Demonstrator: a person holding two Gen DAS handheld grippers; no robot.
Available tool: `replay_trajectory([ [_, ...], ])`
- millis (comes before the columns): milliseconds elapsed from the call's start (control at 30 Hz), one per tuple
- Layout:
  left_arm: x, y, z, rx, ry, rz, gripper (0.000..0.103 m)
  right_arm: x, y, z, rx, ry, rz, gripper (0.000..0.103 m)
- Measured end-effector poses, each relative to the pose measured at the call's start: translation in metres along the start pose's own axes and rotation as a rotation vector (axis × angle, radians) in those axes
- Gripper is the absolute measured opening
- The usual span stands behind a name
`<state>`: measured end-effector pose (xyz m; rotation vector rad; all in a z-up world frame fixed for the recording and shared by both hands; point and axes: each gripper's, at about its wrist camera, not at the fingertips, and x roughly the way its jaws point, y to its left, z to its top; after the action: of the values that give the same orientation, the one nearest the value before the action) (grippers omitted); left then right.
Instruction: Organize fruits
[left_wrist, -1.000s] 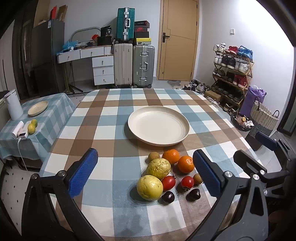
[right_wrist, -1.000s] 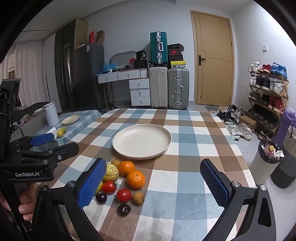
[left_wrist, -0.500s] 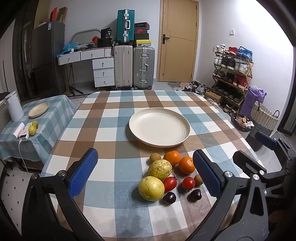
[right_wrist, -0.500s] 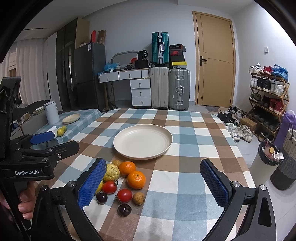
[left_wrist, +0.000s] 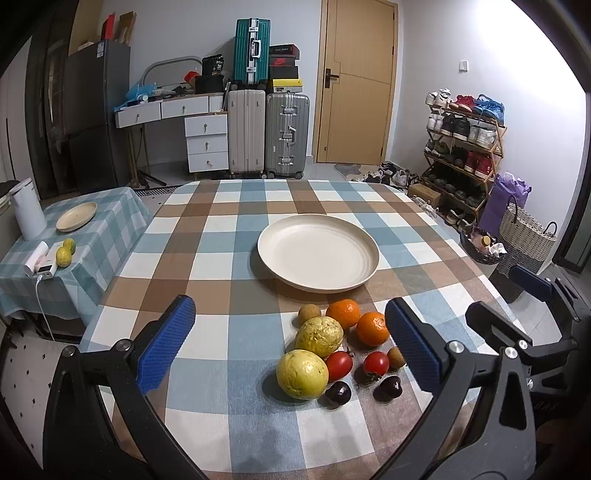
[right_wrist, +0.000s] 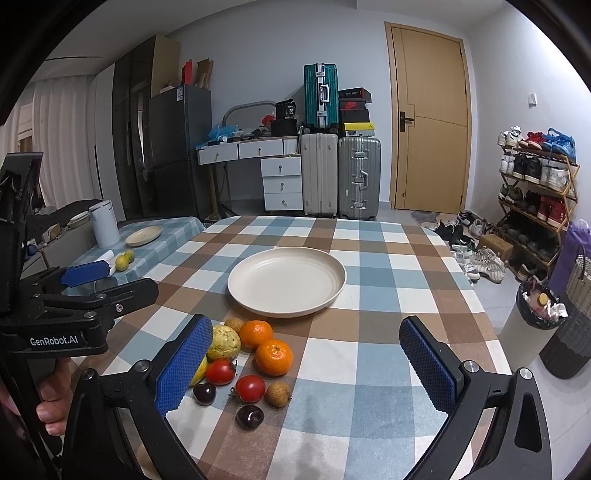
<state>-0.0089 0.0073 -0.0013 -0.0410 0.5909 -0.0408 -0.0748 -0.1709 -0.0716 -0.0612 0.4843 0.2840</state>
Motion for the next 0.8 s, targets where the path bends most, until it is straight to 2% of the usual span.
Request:
replay_trajectory([
  [800,0.0000,-0.0015,-0.0040,-0.009,0.013,-0.013,0.102,-0.0002,0.0009,-0.0029,0.016,0.011,0.004,0.103],
])
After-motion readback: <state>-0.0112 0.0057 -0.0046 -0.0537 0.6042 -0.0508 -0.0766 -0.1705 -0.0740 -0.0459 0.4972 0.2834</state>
